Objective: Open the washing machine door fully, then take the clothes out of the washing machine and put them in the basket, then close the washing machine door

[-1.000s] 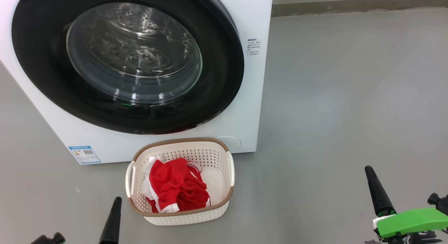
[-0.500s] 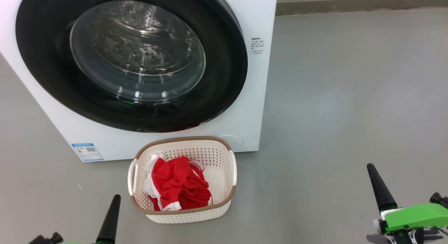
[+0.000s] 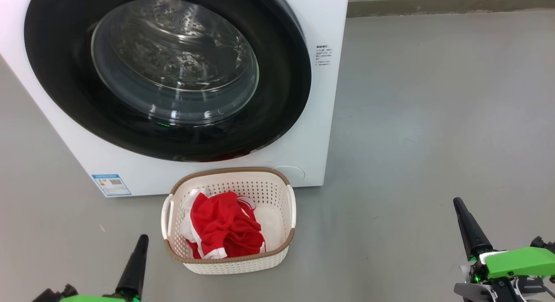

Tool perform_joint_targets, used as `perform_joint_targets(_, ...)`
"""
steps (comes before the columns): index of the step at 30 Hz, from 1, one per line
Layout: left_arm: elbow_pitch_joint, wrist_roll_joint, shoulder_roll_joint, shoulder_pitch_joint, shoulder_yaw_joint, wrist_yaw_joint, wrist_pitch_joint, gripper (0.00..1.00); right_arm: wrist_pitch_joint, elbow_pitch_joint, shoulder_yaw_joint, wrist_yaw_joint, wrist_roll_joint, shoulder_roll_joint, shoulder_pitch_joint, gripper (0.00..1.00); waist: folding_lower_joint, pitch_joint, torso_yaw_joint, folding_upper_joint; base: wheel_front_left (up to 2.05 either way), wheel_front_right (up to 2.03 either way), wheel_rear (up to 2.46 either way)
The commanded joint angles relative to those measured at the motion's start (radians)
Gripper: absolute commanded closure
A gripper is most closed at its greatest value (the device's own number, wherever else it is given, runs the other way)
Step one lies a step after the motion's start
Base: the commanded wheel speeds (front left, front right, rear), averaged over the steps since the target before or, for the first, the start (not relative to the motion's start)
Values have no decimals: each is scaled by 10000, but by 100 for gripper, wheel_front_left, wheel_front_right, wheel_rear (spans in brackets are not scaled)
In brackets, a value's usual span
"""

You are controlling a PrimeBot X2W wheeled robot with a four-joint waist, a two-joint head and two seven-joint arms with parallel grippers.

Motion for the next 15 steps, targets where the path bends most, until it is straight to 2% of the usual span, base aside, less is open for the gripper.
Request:
perform_joint_targets(1, -150, -318, 200, -524, 379, -163, 87, 100, 89, -193, 128, -7, 387, -179, -574, 100, 0, 5, 13, -1, 0, 0, 0)
perform_joint_targets(9, -21, -1066, 195, -661, 468, -232, 289, 100, 295, -57, 81, -9, 1172, -180, -711, 100, 0, 27, 65, -1, 0, 0, 0)
perform_joint_targets(15, -20, -1047, 179, -662, 490, -232, 307, 100, 316, -55, 56, -9, 1150, -161, -713, 100, 0, 27, 65, -1, 0, 0, 0)
